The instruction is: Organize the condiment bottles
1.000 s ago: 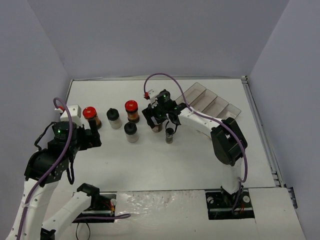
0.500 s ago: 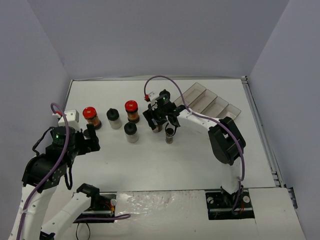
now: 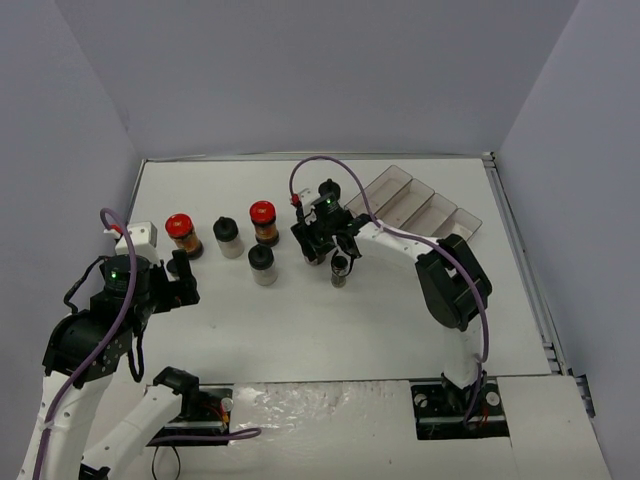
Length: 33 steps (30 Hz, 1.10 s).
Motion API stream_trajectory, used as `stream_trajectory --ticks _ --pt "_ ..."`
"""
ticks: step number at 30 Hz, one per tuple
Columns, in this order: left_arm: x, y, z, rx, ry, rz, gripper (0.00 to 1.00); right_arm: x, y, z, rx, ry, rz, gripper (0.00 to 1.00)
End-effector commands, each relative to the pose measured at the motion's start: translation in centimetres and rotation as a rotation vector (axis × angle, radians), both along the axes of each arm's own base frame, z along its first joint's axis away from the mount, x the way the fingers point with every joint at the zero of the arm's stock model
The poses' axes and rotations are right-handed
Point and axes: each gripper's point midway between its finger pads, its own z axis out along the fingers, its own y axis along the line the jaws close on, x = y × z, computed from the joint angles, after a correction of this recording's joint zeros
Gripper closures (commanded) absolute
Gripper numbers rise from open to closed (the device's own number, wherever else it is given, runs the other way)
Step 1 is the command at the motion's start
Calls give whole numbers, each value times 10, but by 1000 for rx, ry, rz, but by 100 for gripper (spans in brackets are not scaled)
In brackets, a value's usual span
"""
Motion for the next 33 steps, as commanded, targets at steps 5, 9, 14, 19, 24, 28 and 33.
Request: stream_trajectory --ticks 5,9,14,19,24,28,33 --pt "10 -6 11 -21 -42 -11 3 15 -20 133 147 -246 -117 100" --pt "15 -9 10 -27 -40 -17 3 23 -44 181 190 -314 -218 100" --pt "21 -14 10 -32 -34 -30 3 60 -118 208 228 -327 -423 100" --pt "24 -14 11 -27 -36 -35 3 100 -165 209 219 -336 -528 100" --pt "23 -14 9 -28 -33 -33 3 138 -193 188 181 -322 -590 100" --pt "21 -13 8 -26 -29 -30 3 164 -197 175 153 -327 -591 100" --pt "19 -13 6 -29 -13 -28 3 183 -191 160 160 -320 -547 100"
